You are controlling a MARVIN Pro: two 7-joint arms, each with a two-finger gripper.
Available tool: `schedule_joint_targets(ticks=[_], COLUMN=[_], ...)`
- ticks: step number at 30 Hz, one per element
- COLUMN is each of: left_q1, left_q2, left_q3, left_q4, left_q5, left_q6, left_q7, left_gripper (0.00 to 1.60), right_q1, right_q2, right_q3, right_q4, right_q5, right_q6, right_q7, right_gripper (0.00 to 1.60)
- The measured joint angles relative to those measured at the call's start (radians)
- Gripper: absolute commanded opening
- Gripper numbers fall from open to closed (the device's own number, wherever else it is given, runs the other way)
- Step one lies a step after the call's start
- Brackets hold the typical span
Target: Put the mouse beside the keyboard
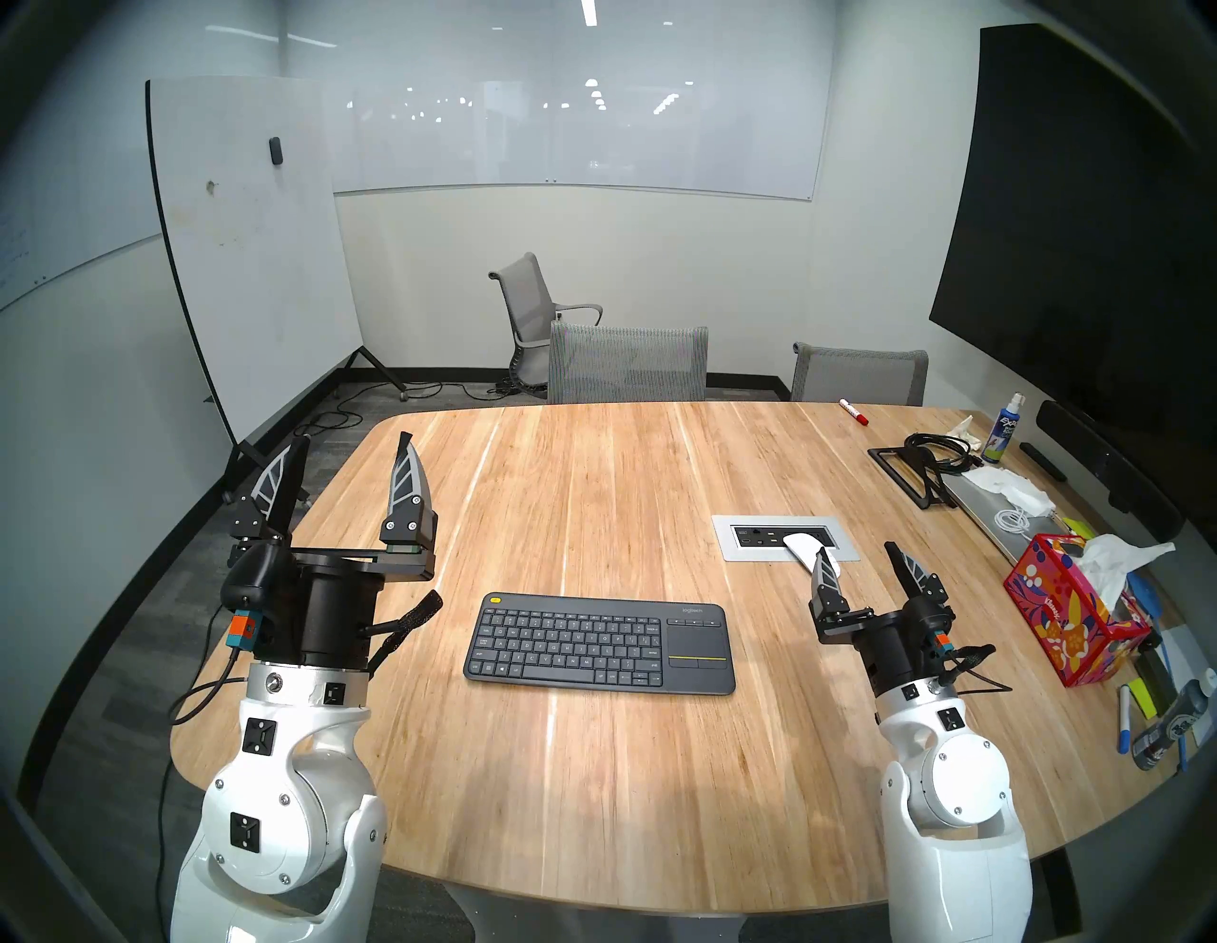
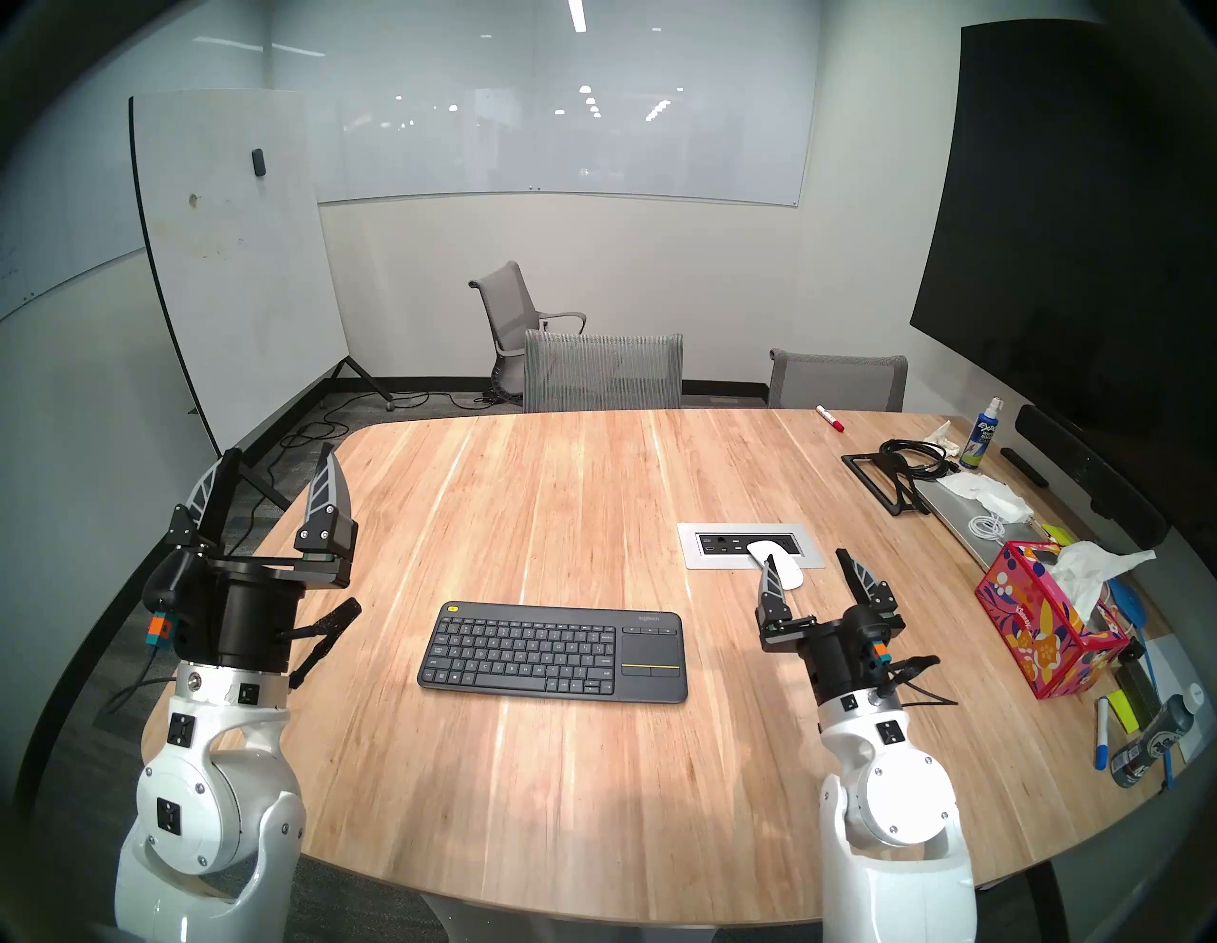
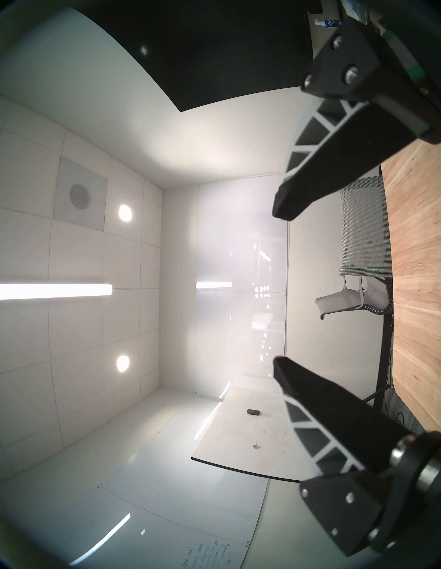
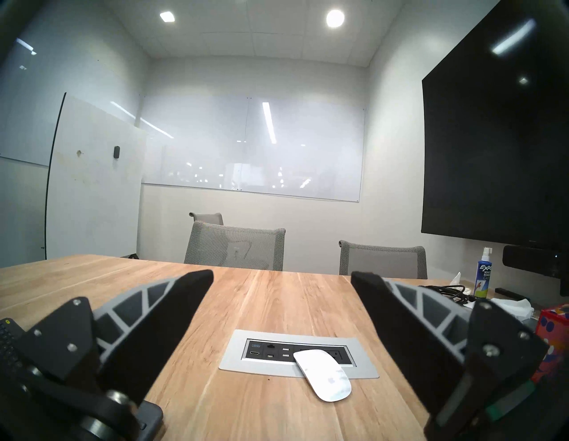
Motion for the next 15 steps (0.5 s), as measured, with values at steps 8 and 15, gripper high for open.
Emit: schedule_joint_targets(ticks=[8,15], left_q1=[0.000,0.000], left_q2=[0.000,0.000], left_q3=[0.000,0.000], left_q4=[0.000,0.000], left_q5=[0.000,0.000], left_q6=[0.000,0.000], left_q7=[0.000,0.000], left_gripper=[1.60,1.60], right_q1=[0.040,0.051], right_q2=[0.029,0.028], right_q3=[0.027,0.002], right_q4=[0.051,0.039], right_q5=[0.013,-0.008], right_q6=[0.001,0.002], right_q7=[0.026,0.030], right_gripper=[1.60,1.60])
